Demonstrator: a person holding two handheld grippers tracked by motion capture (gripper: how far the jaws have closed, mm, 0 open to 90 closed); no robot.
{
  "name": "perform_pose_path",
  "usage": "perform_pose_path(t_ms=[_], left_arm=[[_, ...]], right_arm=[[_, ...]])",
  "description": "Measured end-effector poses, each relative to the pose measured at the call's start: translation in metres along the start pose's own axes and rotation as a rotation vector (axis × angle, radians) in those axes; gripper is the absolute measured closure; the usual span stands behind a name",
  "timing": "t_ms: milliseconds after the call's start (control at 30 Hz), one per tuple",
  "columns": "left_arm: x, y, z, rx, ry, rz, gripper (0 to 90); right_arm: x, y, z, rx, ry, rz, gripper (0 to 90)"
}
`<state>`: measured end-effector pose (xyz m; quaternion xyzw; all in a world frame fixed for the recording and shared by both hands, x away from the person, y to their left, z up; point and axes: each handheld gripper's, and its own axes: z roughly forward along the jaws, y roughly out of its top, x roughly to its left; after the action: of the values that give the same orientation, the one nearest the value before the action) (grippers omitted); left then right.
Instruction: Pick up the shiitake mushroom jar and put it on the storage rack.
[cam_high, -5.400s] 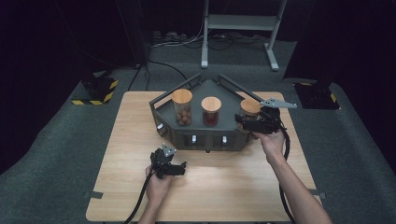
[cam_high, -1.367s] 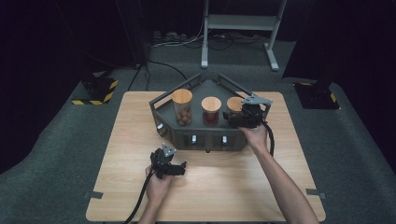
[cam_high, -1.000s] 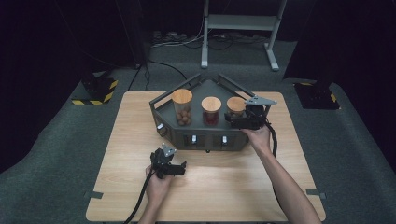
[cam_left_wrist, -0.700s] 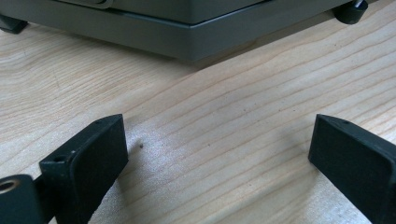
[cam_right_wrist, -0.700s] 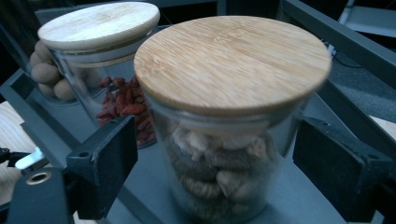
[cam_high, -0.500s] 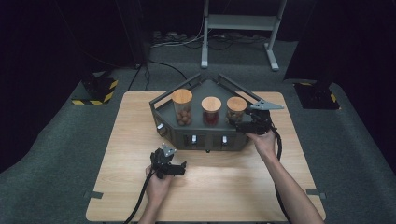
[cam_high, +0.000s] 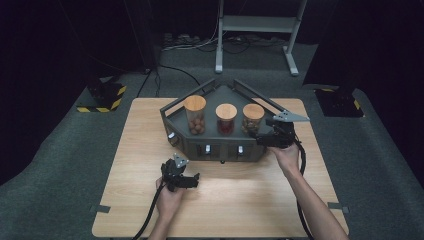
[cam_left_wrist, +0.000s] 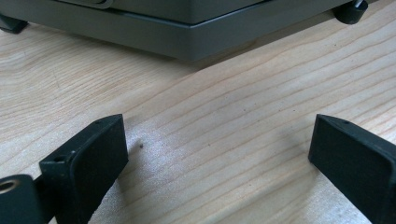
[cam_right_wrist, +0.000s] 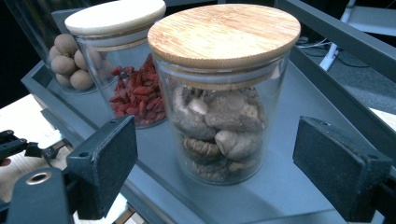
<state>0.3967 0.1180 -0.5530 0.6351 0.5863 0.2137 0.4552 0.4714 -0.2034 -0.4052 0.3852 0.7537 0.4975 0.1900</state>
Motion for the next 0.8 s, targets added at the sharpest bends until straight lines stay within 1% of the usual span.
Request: perform_pose_path(t_ms=[167, 600, 800], left_arm=[[0.0, 0.0, 0.0, 0.001, 0.0, 0.001, 4.5], [0.0, 0.0, 0.0, -0.001, 0.001, -0.001, 4.5], [0.0, 0.0, 0.0, -0.001, 0.001, -0.001, 4.4]], right_arm=[[-0.001, -0.004, -0.004, 0.003, 0.0, -0.001, 13.7], [-0.003, -0.013, -0.015, -0.022, 0.002, 0.017, 13.9], [-0.004, -0.018, -0.021, -0.023, -0.001, 0.018, 14.1]])
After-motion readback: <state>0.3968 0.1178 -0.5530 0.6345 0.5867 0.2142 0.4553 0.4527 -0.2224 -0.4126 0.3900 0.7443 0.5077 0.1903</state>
